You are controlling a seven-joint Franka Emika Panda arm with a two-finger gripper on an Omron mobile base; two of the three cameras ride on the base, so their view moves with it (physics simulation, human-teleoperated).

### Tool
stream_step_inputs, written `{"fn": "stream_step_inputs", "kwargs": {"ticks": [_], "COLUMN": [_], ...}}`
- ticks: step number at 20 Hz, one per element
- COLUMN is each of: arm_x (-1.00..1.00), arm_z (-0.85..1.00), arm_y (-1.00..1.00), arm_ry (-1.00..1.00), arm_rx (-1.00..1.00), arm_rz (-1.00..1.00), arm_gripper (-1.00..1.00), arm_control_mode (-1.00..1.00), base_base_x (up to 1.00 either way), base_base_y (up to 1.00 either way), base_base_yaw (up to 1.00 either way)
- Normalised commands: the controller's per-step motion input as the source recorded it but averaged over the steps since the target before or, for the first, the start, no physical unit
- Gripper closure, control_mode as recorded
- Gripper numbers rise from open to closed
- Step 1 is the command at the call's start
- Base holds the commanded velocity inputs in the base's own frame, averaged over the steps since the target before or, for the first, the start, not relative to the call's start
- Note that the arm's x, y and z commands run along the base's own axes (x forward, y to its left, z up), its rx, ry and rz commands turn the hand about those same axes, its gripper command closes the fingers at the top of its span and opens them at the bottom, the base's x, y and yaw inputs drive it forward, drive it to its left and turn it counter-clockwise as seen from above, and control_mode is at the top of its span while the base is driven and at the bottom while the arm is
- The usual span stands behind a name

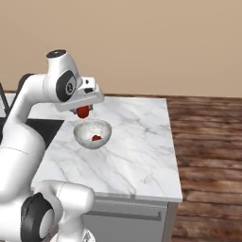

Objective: Pick the bell peppers from the cabinet and place them in one bowl. Pick the tangerine from the sink and place it in the other bowl.

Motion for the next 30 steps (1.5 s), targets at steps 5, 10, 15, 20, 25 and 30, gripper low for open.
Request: {"fn": "stream_step_inputs", "kwargs": {"ticks": [5, 10, 15, 20, 25, 30], "arm_x": [0.60, 0.19, 0.00, 0.00, 0.00, 0.03], "arm_z": [-0.20, -0.08, 0.00, -0.09, -0.36, -0.25], "arm_y": [0.23, 0.02, -0.15, 0.05, 0.23, 0.31], "arm_ry": [0.00, 0.00, 0.01, -0.02, -0.18, -0.15], "arm_rx": [0.08, 0.20, 0.26, 0.00, -0.02, -0.01], "arm_rz": [-0.20, -0.13, -0.04, 0.00, 0.00, 0.00], "arm_gripper": [1.00, 1.00, 1.00, 1.00, 1.00, 1.00], "arm_control_mode": [-1.00, -1.00, -1.00, -1.00, -1.00, -1.00], "base_base_x": [0.00, 0.00, 0.00, 0.00, 0.00, 0.00], "base_base_y": [0.00, 0.00, 0.00, 0.00, 0.00, 0.00], "base_base_yaw": [0.00, 0.00, 0.00, 0.00, 0.00, 0.00]}}
